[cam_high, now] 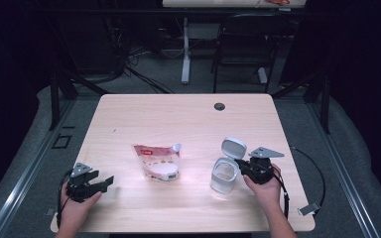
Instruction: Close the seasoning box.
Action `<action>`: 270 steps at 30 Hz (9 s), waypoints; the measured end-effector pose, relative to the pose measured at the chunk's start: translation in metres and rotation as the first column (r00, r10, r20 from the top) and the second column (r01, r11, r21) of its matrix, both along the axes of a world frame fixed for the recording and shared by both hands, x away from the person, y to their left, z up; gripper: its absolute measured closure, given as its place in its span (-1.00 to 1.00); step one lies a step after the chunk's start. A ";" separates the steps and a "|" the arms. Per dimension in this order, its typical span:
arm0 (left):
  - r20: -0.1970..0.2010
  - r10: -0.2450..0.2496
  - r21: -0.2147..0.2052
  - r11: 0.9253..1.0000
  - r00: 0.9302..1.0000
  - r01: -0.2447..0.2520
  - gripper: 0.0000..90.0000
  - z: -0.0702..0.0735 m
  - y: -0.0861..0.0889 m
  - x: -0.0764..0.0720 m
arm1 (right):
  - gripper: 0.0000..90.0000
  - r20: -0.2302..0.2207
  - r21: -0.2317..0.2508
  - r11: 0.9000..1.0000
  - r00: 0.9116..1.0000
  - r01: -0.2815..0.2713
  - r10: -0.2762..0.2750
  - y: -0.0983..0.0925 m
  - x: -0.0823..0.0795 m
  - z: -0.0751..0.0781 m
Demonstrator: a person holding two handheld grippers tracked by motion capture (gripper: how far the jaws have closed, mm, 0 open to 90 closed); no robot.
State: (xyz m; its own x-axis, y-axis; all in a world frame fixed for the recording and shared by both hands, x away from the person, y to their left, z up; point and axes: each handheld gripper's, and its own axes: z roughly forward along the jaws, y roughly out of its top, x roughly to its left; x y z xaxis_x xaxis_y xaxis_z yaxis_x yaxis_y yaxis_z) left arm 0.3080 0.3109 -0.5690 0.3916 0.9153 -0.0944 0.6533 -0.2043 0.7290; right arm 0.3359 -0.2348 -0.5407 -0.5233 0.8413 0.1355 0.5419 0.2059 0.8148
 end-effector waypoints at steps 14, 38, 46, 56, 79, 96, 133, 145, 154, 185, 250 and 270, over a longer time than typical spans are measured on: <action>0.014 -0.010 -0.007 1.000 1.000 0.011 -0.13 0.004 0.001 -0.002 | 0.76 0.012 0.019 1.000 1.000 0.005 -0.006 -0.003 0.002 0.000; 0.024 -0.047 -0.045 0.998 0.999 0.048 0.22 0.021 -0.004 -0.008 | 0.18 0.103 -0.069 0.997 0.994 0.041 -0.033 -0.015 -0.032 0.022; 0.060 -0.092 -0.037 0.995 0.994 0.094 0.29 0.026 -0.010 -0.013 | 0.24 0.167 -0.059 0.997 0.985 0.044 -0.034 -0.007 -0.039 0.033; 0.022 -0.133 -0.043 0.990 0.991 0.134 0.18 0.036 -0.017 -0.013 | 0.17 0.186 -0.108 0.994 0.983 0.011 0.009 0.001 -0.044 0.047; 0.107 -0.310 -0.052 0.947 0.945 0.316 0.34 0.097 -0.060 -0.004 | 0.52 0.167 -0.067 0.983 0.969 -0.171 0.180 0.049 -0.036 0.075; 0.133 -0.375 -0.065 0.920 0.917 0.385 0.38 0.118 -0.090 0.015 | 0.47 0.162 -0.029 0.956 0.942 -0.293 0.293 0.093 -0.020 0.083; 0.146 -0.375 -0.074 0.919 0.916 0.388 0.70 0.118 -0.089 0.015 | 0.38 0.160 -0.011 0.923 0.910 -0.386 0.382 0.155 0.003 0.077; 0.149 -0.372 -0.067 0.921 0.916 0.385 0.85 0.120 -0.088 0.014 | 0.46 0.161 -0.025 0.923 0.909 -0.385 0.384 0.156 -0.001 0.079; 0.163 -0.381 -0.065 0.916 0.910 0.396 1.00 0.122 -0.088 0.012 | 0.56 0.176 -0.039 0.923 0.906 -0.384 0.384 0.156 -0.005 0.078; 0.165 -0.461 -0.071 0.876 0.872 0.476 1.00 0.126 -0.126 -0.005 | 0.57 0.193 -0.069 0.935 0.915 -0.348 0.355 0.115 -0.038 0.079; 0.133 -0.460 -0.098 0.876 0.878 0.473 0.25 0.133 -0.100 -0.010 | 0.33 0.194 -0.168 0.873 0.852 -0.459 0.486 0.120 -0.043 0.144; 0.129 -0.436 -0.110 0.886 0.891 0.450 0.29 0.132 -0.089 -0.009 | 0.43 0.113 -0.220 0.823 0.825 -0.523 0.554 0.163 -0.026 0.144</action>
